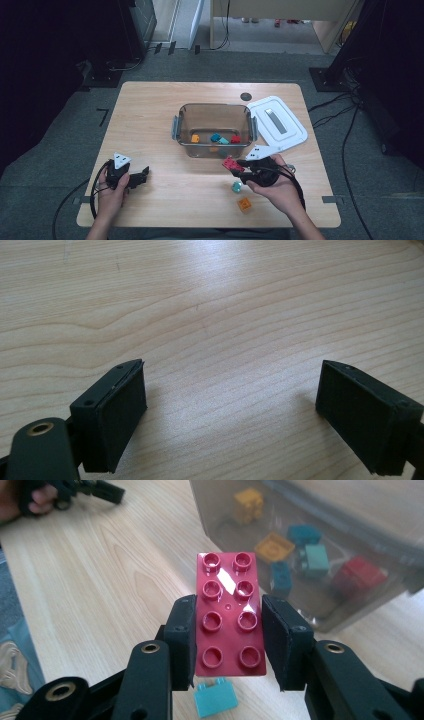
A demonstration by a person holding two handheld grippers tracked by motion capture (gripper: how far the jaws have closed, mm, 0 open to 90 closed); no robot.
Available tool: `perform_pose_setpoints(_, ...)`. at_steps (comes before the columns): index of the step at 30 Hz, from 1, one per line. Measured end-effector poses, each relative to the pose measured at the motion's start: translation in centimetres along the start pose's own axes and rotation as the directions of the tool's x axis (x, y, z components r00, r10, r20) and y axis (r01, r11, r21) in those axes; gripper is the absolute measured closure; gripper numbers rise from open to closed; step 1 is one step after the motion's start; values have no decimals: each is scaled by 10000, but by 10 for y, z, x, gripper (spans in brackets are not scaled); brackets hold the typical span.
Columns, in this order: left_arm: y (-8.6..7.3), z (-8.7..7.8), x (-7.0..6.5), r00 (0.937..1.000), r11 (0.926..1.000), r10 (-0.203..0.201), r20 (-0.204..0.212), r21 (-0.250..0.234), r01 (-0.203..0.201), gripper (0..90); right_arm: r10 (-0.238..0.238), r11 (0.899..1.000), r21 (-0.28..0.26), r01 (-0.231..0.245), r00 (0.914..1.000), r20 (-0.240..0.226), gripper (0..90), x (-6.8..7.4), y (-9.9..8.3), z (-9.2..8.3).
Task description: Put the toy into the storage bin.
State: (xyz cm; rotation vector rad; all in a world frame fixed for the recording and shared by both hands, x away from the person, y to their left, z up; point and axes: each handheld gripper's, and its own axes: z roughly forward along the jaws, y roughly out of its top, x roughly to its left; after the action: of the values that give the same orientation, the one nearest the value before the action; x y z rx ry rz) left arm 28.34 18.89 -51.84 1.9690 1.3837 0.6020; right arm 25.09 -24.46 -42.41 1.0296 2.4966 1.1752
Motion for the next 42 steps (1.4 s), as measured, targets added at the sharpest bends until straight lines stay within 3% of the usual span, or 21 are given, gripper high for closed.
perform_pose_setpoints(12, 0, 0, 0, 10000, 10000, -3, -3, -5, 3, 128, -257, 9984, -521, 230, 9984, -511, 603, 1, 28, -18)
perform_pose_setpoints(22, 0, 0, 0, 10000, 10000, -5, 3, 6, 5, 128, -478, 9953, -852, 452, 9984, -287, 603, -3, 54, -29)
perform_pose_setpoints(32, 0, 0, 0, 10000, 10000, -21, 1, -11, 21, 128, -439, 9933, -1066, 439, 9990, 20, 603, -16, 79, -23)
perform_pose_setpoints(42, 0, 0, 0, 10000, 10000, -1, -3, -10, 1, 128, -297, 9924, -1190, 307, 9995, 99, 603, -24, 106, -6)
